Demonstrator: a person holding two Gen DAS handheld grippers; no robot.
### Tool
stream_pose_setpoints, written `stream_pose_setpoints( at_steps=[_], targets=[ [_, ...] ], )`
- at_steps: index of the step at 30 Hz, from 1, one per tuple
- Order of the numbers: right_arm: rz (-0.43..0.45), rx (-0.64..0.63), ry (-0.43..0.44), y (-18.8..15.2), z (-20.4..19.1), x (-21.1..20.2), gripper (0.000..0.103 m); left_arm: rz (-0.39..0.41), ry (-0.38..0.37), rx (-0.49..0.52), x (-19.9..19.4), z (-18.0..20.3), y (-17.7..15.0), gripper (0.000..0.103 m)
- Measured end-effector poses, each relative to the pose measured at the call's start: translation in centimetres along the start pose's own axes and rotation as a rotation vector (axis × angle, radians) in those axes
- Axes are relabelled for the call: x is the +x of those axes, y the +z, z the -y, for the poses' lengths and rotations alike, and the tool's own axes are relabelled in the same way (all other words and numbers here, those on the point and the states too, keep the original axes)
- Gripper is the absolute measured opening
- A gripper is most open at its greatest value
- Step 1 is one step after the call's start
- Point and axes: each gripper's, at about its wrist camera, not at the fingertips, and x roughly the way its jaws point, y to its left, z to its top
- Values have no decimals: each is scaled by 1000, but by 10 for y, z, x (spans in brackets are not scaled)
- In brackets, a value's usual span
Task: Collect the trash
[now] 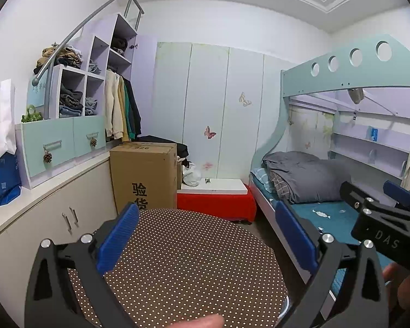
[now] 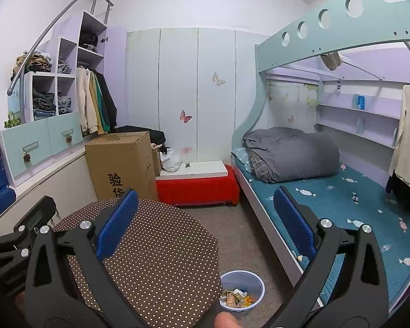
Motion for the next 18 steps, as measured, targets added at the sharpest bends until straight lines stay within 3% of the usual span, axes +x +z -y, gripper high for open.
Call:
stream_pose_setpoints(
  at_steps=[18],
  targets=[
    [-12,2,19,-5,-6,3,97,-7,24,4,0,-1,-1,98]
  ],
)
